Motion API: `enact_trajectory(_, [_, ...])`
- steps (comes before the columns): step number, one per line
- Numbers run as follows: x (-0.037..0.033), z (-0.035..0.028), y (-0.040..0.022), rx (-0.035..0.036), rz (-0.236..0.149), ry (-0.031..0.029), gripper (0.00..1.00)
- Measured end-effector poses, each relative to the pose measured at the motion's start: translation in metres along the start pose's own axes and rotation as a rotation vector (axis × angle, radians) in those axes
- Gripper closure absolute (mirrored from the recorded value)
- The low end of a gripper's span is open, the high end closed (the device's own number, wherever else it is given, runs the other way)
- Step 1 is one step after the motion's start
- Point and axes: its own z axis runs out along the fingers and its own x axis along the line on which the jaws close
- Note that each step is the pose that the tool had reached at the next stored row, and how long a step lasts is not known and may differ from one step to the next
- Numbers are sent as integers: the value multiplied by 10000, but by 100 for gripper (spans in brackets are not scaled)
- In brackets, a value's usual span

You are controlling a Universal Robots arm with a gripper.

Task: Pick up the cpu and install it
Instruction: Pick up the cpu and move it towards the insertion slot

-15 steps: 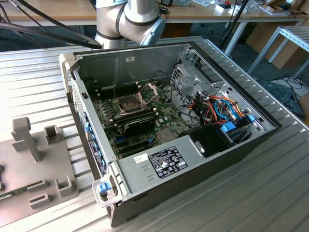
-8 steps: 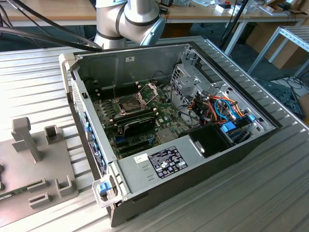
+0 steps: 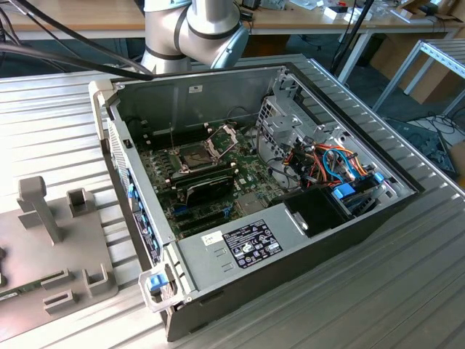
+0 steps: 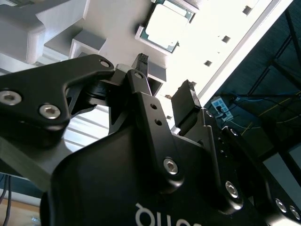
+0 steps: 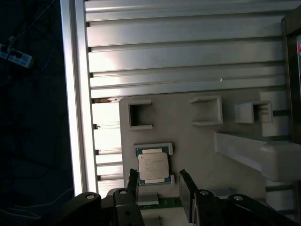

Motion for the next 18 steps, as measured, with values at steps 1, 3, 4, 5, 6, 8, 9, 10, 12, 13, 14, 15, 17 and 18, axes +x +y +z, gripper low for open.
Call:
enact_trajectory(1, [0, 3, 0, 0, 0, 0, 52])
enact_trajectory(3, [0, 16, -1, 1, 0, 1, 52])
enact_trajectory(4, [0, 22, -1, 5, 0, 2, 52])
enact_trajectory(5, [0, 26, -1, 7, 0, 1, 52])
enact_trajectory(6, [1, 29, -1, 10, 0, 2, 52])
enact_trajectory(8, [1, 36, -1, 13, 0, 2, 52])
enact_trajectory(9, [1, 39, -2, 15, 0, 1, 52])
enact_trajectory(10, [1, 42, -2, 17, 0, 0, 52])
enact_trajectory(12, [1, 48, -2, 18, 0, 1, 52])
enact_trajectory(13, [1, 50, -2, 18, 0, 1, 52])
enact_trajectory(14, [1, 54, -2, 19, 0, 1, 52])
enact_trajectory(15, [1, 58, -2, 20, 0, 0, 52])
enact_trajectory(17, [1, 60, -3, 21, -1, 1, 52])
enact_trajectory(18, [1, 63, -2, 21, -1, 0, 52])
